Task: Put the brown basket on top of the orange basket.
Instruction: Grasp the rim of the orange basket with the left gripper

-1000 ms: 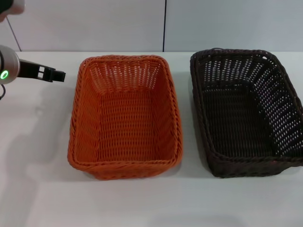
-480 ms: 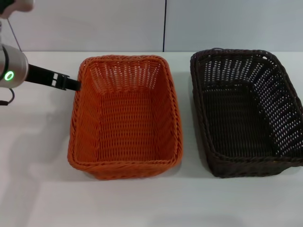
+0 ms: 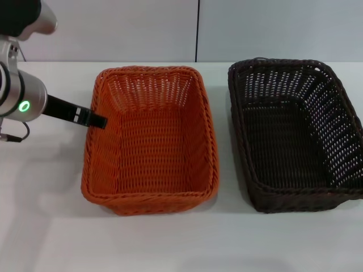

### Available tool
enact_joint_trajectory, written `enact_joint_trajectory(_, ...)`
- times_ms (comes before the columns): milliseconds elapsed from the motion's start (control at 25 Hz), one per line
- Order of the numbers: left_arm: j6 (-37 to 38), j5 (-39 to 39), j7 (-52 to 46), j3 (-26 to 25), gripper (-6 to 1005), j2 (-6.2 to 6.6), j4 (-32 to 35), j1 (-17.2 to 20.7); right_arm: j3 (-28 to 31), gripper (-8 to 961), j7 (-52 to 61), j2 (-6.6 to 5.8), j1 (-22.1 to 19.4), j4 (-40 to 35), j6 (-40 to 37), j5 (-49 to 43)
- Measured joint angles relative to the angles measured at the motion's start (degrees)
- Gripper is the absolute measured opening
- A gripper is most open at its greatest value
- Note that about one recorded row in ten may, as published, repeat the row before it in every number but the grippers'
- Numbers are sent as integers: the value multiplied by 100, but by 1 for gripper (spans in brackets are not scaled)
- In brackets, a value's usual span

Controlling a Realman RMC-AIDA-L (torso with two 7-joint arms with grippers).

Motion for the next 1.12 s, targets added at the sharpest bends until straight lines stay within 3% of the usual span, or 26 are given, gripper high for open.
enact_joint_trajectory(200,150,35,28,-1,763,6,468,-100,-14,661,-8,8,-13,51,-7,0)
enact_joint_trajectory(760,464,-7,84,71,748,-14,1005,-189,-27,660,-13,18,-27,92,-7,-76)
enact_joint_trajectory(1120,710,10,75,180,739,-26,1598,-481,-5,660,-13,5,-59,92,-17,-78)
